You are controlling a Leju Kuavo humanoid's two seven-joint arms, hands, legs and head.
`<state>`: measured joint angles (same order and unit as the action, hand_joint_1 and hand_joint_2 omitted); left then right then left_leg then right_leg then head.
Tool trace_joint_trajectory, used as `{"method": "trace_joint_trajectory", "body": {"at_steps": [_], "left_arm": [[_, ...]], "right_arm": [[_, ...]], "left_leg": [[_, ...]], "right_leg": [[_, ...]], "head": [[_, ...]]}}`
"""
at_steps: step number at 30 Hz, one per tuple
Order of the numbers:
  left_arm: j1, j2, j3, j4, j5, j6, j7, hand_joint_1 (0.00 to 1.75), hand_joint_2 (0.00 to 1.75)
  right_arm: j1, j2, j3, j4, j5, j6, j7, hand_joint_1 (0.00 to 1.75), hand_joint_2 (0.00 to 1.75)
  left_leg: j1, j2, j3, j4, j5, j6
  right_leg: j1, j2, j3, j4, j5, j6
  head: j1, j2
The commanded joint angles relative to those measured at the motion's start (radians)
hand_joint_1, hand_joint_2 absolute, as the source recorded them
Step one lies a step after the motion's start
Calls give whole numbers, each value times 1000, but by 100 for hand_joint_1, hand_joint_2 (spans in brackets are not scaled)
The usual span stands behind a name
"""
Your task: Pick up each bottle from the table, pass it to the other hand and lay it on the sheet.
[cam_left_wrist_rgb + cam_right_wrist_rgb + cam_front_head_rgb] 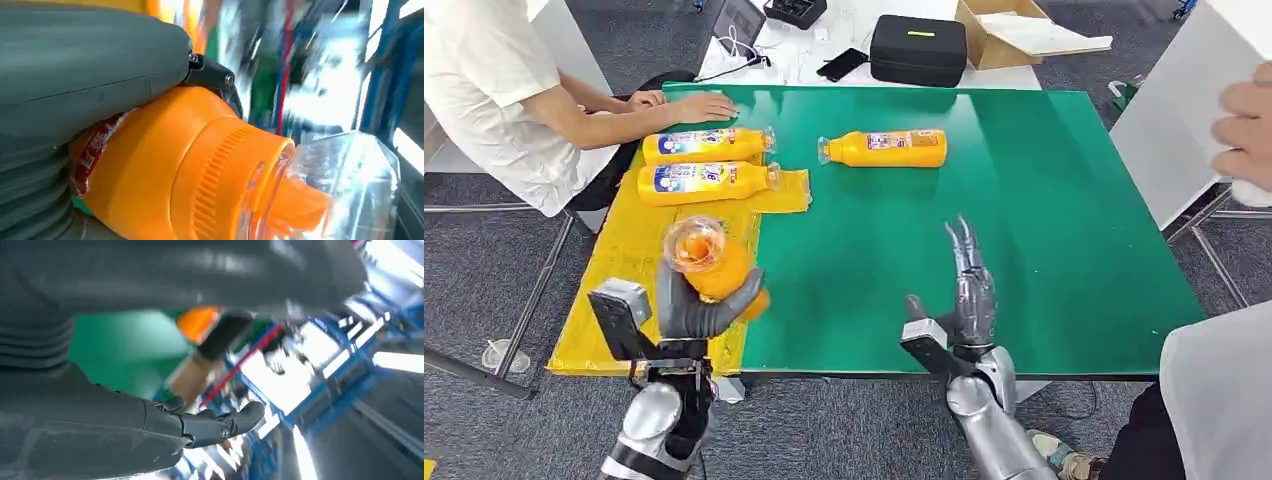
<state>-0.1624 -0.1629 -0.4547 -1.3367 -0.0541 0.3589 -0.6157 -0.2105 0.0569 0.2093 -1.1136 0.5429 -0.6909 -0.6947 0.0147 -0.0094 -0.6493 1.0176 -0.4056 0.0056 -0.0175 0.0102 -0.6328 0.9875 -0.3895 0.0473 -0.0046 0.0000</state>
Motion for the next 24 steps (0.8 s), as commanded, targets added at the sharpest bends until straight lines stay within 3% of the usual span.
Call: {"method": "trace_joint_trajectory", "body": {"at_steps": [1,6,8,11,15,24], "left_arm": [[-161,73,-1,350,-431,208,63,175,175],[-183,78,-7,403,-485,221,79,175,175],[-248,86,-23,542,-635,268,137,175,175],[-327,81,-7,709,-668,200,151,175,175],[-329,81,-6,715,-667,195,150,175,175],[-439,90,-72,961,-815,114,235,175,175]], "right_arm": [[-16,29,-133,-113,-14,-7,-3,0,0],[-19,27,-119,-103,-16,-7,-3,0,0],[-36,23,-83,-82,-29,-7,-3,0,0],[-62,21,-42,-36,-52,-7,-3,0,0],[-64,21,-40,-32,-54,-7,-3,0,0],[-107,8,61,39,-116,-7,-3,0,0]], "left_leg": [[0,0,6,-1,-1,0],[0,2,6,-1,-1,0],[0,2,4,-1,0,0],[0,1,3,-1,1,0],[0,2,2,-1,1,0],[0,4,5,0,-1,0]], "right_leg": [[0,-1,6,-1,-1,-2],[0,0,6,-1,0,-2],[0,0,3,0,0,-2],[0,0,3,0,1,-1],[0,1,2,0,1,-1],[1,2,5,0,0,-2]], "head": [[0,0],[1,0],[0,0],[0,0],[1,0],[0,0]]}}
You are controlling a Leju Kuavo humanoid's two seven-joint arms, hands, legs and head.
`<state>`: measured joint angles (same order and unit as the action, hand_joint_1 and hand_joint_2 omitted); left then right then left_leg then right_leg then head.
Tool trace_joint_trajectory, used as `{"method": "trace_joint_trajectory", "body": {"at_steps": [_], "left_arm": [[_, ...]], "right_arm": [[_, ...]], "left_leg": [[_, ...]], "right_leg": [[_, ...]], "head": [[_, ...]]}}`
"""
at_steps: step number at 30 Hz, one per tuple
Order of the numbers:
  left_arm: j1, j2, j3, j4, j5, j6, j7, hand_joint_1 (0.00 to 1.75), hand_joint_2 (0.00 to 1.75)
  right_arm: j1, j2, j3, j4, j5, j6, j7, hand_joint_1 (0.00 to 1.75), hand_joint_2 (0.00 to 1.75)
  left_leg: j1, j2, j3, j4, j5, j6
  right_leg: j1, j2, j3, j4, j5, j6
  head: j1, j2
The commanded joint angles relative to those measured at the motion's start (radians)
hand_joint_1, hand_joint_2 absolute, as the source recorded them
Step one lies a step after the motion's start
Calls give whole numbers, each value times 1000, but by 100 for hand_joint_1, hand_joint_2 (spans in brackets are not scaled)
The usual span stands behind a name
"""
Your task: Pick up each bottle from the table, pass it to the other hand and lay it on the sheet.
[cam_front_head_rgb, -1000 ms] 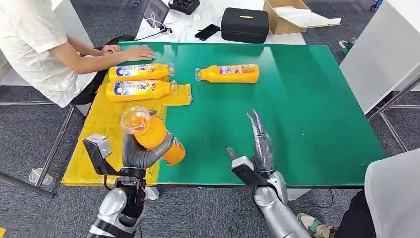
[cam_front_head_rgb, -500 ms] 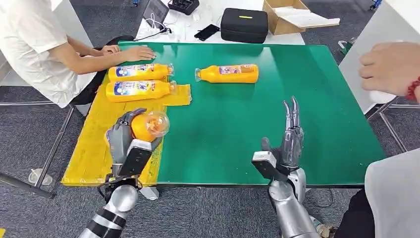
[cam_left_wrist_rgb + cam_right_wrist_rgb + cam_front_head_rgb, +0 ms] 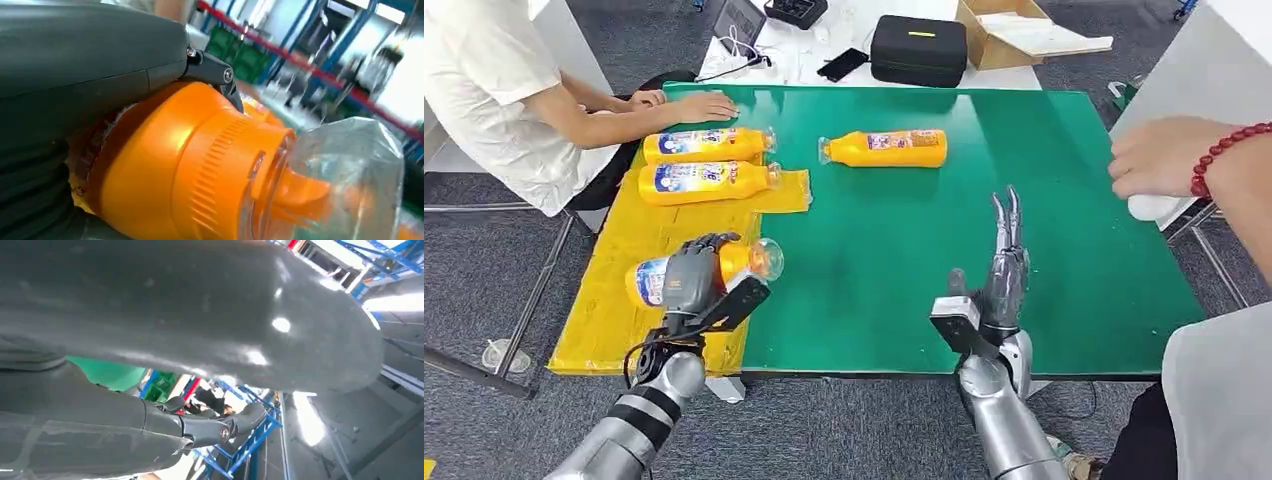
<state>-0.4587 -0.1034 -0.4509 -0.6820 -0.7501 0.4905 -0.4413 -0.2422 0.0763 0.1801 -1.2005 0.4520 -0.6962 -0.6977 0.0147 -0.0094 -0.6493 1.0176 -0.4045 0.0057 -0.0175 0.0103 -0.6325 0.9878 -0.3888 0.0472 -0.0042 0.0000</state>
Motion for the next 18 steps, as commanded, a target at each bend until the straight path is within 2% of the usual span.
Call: {"method": "trace_joint_trajectory", "body": {"at_steps": [1,4,5,6,7,8,9,11,14,18], "left_arm": [[-146,36,-76,317,-121,-32,64,175,175],[-145,42,-79,335,-130,-49,66,175,175],[-145,42,-79,335,-130,-49,66,155,175],[-149,41,-81,342,-133,-67,69,129,175],[-153,37,-79,347,-129,-120,71,63,175],[-157,33,-74,351,-121,-163,77,10,175],[-157,34,-73,349,-120,-177,78,10,175],[-157,36,-82,347,-125,-206,67,10,175],[-153,53,-104,340,-147,-293,70,0,175],[-155,61,-110,352,-153,-349,78,0,175]], "right_arm": [[-78,-12,98,130,-35,-2,0,0,0],[-78,-12,104,135,-46,-2,0,0,0],[-78,-12,104,135,-46,-2,0,0,0],[-76,-15,106,133,-54,-2,0,0,0],[-73,-19,107,136,-63,-2,0,0,0],[-73,-20,108,140,-70,-2,0,0,0],[-72,-22,111,138,-72,-2,0,0,0],[-72,-24,116,142,-75,-2,0,0,0],[-72,-31,134,137,-96,-2,0,0,0],[-75,-32,143,141,-116,-2,0,0,0]], "left_leg": [[1,3,5,0,-1,0],[1,3,5,0,-1,0],[0,3,6,0,-2,0],[1,3,6,0,-2,0],[1,4,8,0,-3,0],[1,3,7,0,-2,0],[0,2,3,0,-1,0],[0,2,5,0,-1,0],[0,3,4,-1,-1,0],[0,3,5,-1,-1,0]], "right_leg": [[1,1,4,0,-1,-2],[1,2,4,-1,-1,-2],[1,1,5,-1,-1,-2],[1,2,5,-1,-1,-2],[2,2,7,-1,-2,-3],[1,1,6,-1,-1,-2],[1,0,3,-1,0,-1],[1,1,4,-1,-1,-2],[0,2,3,-1,0,-1],[0,2,4,-1,0,-2]], "head": [[0,0],[0,0],[0,0],[0,0],[0,0],[0,0],[0,0],[0,0],[0,0],[0,0]]}}
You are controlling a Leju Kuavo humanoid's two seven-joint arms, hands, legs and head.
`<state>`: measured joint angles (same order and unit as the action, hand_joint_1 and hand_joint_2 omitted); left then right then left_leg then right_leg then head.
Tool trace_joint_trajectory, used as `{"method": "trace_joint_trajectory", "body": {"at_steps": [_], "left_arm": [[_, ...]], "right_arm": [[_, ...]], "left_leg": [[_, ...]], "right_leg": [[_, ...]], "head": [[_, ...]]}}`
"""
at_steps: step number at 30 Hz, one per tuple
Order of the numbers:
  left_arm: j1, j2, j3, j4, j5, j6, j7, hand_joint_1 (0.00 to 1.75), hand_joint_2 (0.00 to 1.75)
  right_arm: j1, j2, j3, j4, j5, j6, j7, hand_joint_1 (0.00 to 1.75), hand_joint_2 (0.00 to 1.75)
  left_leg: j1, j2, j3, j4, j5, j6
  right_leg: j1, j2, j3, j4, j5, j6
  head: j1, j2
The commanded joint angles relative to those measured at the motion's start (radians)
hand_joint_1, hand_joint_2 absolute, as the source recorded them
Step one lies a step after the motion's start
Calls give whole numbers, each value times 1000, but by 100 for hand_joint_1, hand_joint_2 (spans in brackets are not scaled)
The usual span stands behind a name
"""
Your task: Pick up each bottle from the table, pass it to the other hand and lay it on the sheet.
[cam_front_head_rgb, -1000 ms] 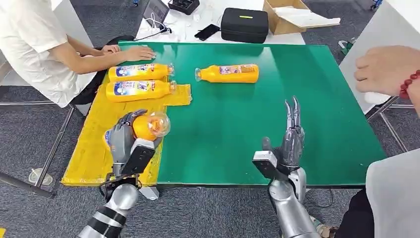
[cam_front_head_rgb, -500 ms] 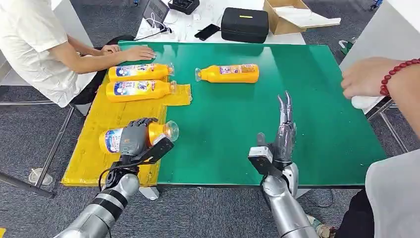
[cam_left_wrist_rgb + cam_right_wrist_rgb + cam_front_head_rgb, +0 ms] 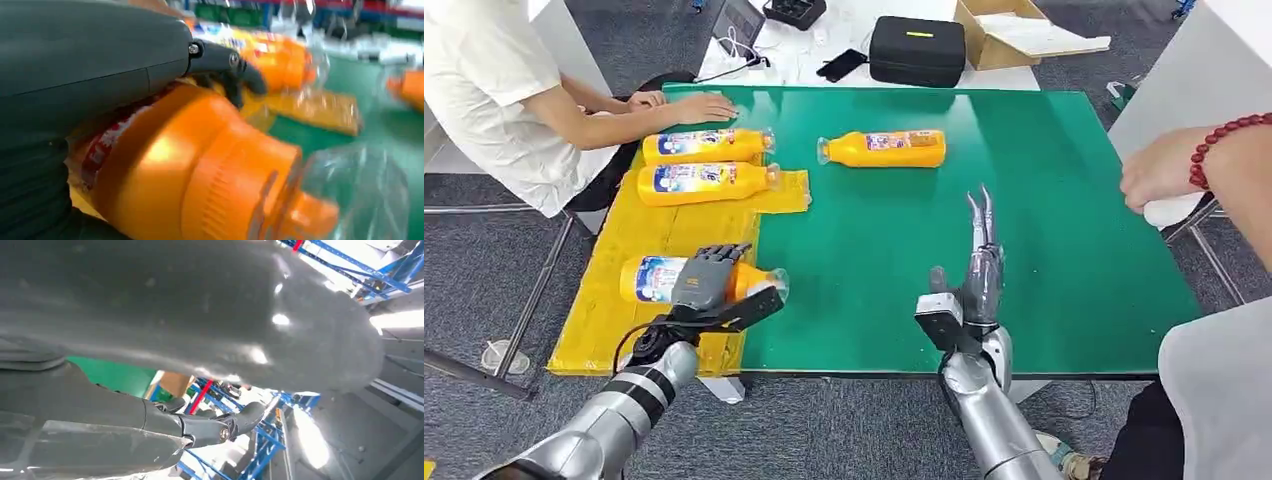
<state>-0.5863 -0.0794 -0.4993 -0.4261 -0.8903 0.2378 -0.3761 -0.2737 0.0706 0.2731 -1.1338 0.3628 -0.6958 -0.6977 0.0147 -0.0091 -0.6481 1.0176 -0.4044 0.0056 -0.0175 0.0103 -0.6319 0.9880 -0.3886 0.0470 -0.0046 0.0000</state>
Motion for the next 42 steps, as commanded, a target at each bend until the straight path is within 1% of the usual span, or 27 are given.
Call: {"method": "trace_joint_trajectory", "body": {"at_steps": [1,3,7,8,9,10,12,13,14,15,16,18,19,20,23,24,25,27,30,31,32,35,36,37,38,40,42], "left_arm": [[-28,36,-62,96,-12,-96,12,0,175],[-30,38,-63,98,-13,-109,14,0,175],[-39,38,-66,101,-11,-166,21,0,175],[-40,38,-61,103,-4,-181,21,0,175],[-39,36,-47,100,14,-208,19,0,175],[-37,37,-40,94,25,-218,6,0,175],[-30,35,-26,79,45,-222,-14,0,175],[-29,35,-24,73,48,-220,-20,0,175],[-29,35,-24,73,48,-220,-20,0,175],[-28,32,-20,65,53,-216,-28,0,175],[-28,32,-20,65,53,-216,-28,0,175],[-27,31,-17,51,59,-206,-42,0,175],[-25,30,-15,28,69,-200,-74,0,175],[-27,28,-10,18,79,-206,-89,0,175],[-29,25,-12,1,83,-215,-88,0,175],[-27,25,-10,-5,89,-221,-96,0,175],[-25,28,-13,-28,100,-234,-124,0,175],[-26,28,-40,-84,99,-246,-148,0,175],[-21,45,-108,-181,87,-277,-151,0,175],[-17,52,-128,-209,88,-286,-151,0,175],[-16,54,-140,-224,88,-293,-156,0,0],[-3,71,-190,-287,102,-322,-163,0,0],[-2,82,-212,-309,112,-338,-169,0,0],[-1,88,-225,-323,118,-346,-175,0,0],[-3,94,-239,-344,127,-360,-187,0,0],[-4,110,-262,-382,170,-412,-188,0,0],[-4,110,-262,-382,170,-412,-188,0,0]], "right_arm": [[-43,-26,50,74,-26,-2,0,0,0],[-43,-29,53,76,-32,-2,0,0,0],[-46,-32,57,78,-42,-2,0,0,0],[-46,-32,58,78,-45,-2,0,0,0],[-46,-32,58,79,-44,-2,0,0,0],[-46,-32,59,78,-47,-2,0,0,0],[-44,-33,61,77,-49,-2,0,0,0],[-42,-33,59,75,-48,-2,0,0,0],[-42,-33,59,75,-48,-2,0,0,0],[-40,-34,60,74,-48,-2,0,0,0],[-40,-34,60,74,-48,-2,0,0,0],[-39,-35,61,76,-50,-2,0,0,0],[-38,-34,57,77,-46,-2,0,0,0],[-37,-35,56,77,-46,-2,0,0,0],[-35,-37,58,73,-49,-2,0,0,0],[-35,-37,56,75,-50,-2,0,0,0],[-34,-36,51,73,-45,-2,0,0,0],[-31,-35,49,71,-46,-2,0,0,0],[-27,-38,47,66,-41,-2,0,0,0],[-25,-38,44,63,-39,-2,0,0,0],[-24,-39,44,63,-39,-2,0,0,0],[-19,-39,33,58,-33,-2,0,0,0],[-17,-41,31,56,-30,-2,0,0,0],[-15,-42,29,54,-30,-2,0,0,0],[-13,-42,21,51,-27,-2,0,0,0],[-10,-42,16,48,-26,-2,0,0,0],[-10,-42,16,48,-26,-2,0,0,0]], "left_leg": [[0,3,6,0,-2,1],[0,2,4,-1,-1,0],[0,3,7,-1,-2,1],[0,4,8,-1,-2,1],[0,3,6,-1,-1,1],[0,4,7,-1,-2,1],[0,3,6,-1,-1,0],[0,5,11,-1,-3,1],[0,4,8,-1,-2,0],[0,4,10,-1,-2,1],[0,2,6,-1,-1,0],[0,2,7,-1,-1,0],[0,3,9,-1,-2,0],[0,2,7,-1,-1,0],[0,3,9,-1,-2,1],[0,1,6,0,-1,0],[0,1,7,0,-1,1],[0,0,5,0,-1,0],[0,-1,4,0,0,0],[0,-1,6,1,-1,1],[1,0,4,1,-1,0],[1,0,7,1,-2,1],[0,0,4,0,0,0],[0,0,6,0,-2,0],[0,0,5,0,-1,0],[0,1,5,1,-2,0],[0,0,4,0,-1,0]], "right_leg": [[1,2,5,-1,-1,-2],[0,1,4,-1,0,-2],[1,2,6,-1,-1,-2],[1,2,8,-1,-1,-3],[0,2,5,-1,0,-2],[1,2,6,-1,0,-2],[0,2,6,-1,0,-2],[1,3,10,-2,-1,-3],[0,2,7,-1,0,-2],[0,2,9,-1,-1,-3],[0,1,6,-1,0,-1],[0,1,6,-1,0,-2],[1,1,8,-1,-1,-2],[0,1,7,-1,0,-2],[1,1,9,-1,-1,-3],[1,0,6,-1,0,-2],[1,0,8,-1,-1,-2],[1,-1,6,0,0,-2],[0,-2,5,0,0,-2],[1,-3,7,0,-1,-2],[1,-1,5,0,-1,-2],[1,-2,8,0,-2,-3],[0,-1,4,0,0,-2],[1,-1,6,0,-1,-2],[1,-1,5,0,-1,-2],[1,-1,6,0,-1,-2],[1,-1,4,0,0,-2]], "head": [[0,0],[0,0],[0,0],[0,0],[0,0],[0,0],[0,0],[0,0],[0,0],[0,0],[0,0],[0,0],[0,0],[0,0],[0,0],[0,0],[0,0],[0,0],[1,0],[0,0],[0,0],[0,0],[0,0],[0,0],[0,0],[0,0],[0,0]]}}
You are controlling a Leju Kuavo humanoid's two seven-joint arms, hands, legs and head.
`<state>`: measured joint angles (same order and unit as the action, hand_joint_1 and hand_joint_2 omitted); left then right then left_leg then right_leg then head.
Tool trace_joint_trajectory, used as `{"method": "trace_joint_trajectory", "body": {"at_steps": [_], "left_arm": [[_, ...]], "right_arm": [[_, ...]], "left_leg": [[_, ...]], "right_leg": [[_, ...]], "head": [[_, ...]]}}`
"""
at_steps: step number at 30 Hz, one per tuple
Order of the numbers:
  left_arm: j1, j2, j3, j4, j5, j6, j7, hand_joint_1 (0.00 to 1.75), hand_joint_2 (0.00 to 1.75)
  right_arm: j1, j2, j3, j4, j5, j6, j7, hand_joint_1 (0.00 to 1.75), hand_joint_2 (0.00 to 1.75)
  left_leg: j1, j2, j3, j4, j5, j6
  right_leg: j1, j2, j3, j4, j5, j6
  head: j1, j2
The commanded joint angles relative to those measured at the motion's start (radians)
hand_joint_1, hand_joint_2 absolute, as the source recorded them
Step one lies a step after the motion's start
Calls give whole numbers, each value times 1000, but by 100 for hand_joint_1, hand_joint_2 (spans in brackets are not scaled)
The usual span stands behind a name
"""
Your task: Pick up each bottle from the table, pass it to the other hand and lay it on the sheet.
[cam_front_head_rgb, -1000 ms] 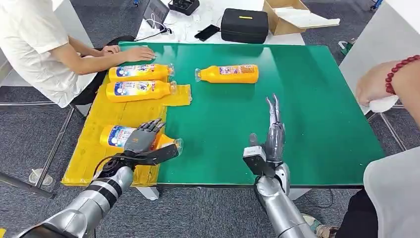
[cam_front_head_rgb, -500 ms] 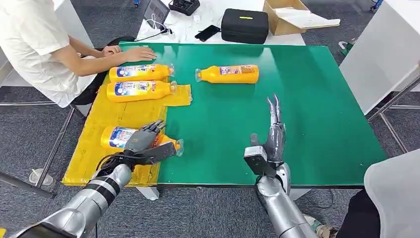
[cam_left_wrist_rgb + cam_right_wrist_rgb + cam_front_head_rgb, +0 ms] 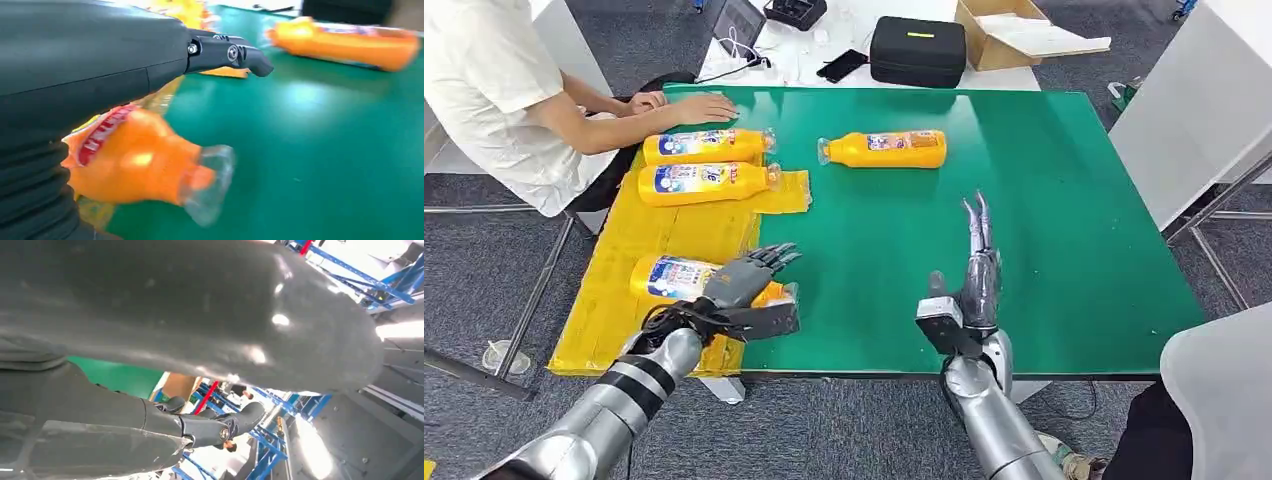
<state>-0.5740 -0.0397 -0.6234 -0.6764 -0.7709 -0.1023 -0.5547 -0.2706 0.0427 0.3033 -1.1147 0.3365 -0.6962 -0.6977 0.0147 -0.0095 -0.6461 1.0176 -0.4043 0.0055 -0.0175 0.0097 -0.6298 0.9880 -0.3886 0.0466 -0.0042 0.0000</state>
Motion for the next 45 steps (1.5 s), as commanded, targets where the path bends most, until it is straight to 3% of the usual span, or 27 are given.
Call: {"method": "trace_joint_trajectory", "body": {"at_steps": [1,5,6,7,8,25,26,28,31,32,35,38,42,45], "left_arm": [[-16,70,-138,-131,51,-71,-10,0,0],[-16,70,-138,-131,51,-71,-10,0,0],[-16,70,-138,-131,51,-71,-10,0,175],[-20,79,-156,-144,64,-87,-16,0,175],[-23,89,-173,-160,76,-91,-21,0,0],[32,102,-162,-275,224,-105,-86,0,0],[62,94,-148,-312,257,-78,-109,0,175],[168,43,-90,-428,337,16,-122,0,175],[292,-31,-47,-546,397,140,-93,0,175],[339,-75,-22,-570,443,192,-59,0,175],[379,-121,1,-586,517,289,-30,0,175],[375,-134,28,-574,590,360,14,0,175],[367,-140,56,-528,612,424,66,0,175],[358,-153,70,-469,561,549,83,0,175]], "right_arm": [[-13,-14,-14,29,0,-2,0,0,0],[-13,-14,-14,29,0,-2,0,0,0],[-13,-14,-14,29,0,-2,0,0,0],[-11,-12,-22,27,5,-2,0,0,0],[-10,-12,-22,26,3,-2,0,0,0],[-2,-13,-38,20,23,-2,0,0,0],[1,-9,-51,18,49,-2,0,0,0],[11,27,-158,56,272,-2,0,0,0],[3,32,-214,136,433,-2,0,0,0],[11,43,-271,143,506,-2,0,0,175],[20,62,-386,123,652,-2,0,0,175],[-5,48,-414,175,686,-2,23,0,175],[-27,-4,-375,224,866,-2,198,0,175],[-38,-33,-361,239,962,-2,258,0,175]], "left_leg": [[0,1,3,0,-1,0],[0,1,3,0,-1,1],[0,1,2,0,-1,0],[0,1,4,0,-2,1],[0,1,2,0,-1,0],[0,2,3,0,-1,1],[0,2,6,0,-2,1],[0,2,5,-1,-2,1],[-1,0,7,-1,-3,1],[-1,0,5,-1,-2,1],[-1,-1,4,-1,-3,1],[-1,-1,2,0,-4,1],[0,1,4,0,-4,1],[-1,1,5,-1,-4,1]], "right_leg": [[1,-1,3,0,-1,-2],[1,0,2,0,-1,-2],[0,0,1,0,0,-1],[1,-1,4,0,-2,-2],[1,0,2,0,-1,-2],[1,0,3,0,-1,-2],[1,0,6,0,-2,-3],[0,0,5,-1,-2,-2],[0,-2,7,-2,-3,-1],[0,-2,5,-2,-2,-1],[0,-2,5,-2,-3,0],[0,-3,4,-1,-3,0],[0,0,5,-1,-3,-1],[0,-1,6,-2,-3,-1]], "head": [[0,0],[0,0],[0,0],[0,0],[0,0],[0,0],[0,0],[0,0],[0,0],[0,0],[0,0],[0,0],[0,0],[0,0]]}}
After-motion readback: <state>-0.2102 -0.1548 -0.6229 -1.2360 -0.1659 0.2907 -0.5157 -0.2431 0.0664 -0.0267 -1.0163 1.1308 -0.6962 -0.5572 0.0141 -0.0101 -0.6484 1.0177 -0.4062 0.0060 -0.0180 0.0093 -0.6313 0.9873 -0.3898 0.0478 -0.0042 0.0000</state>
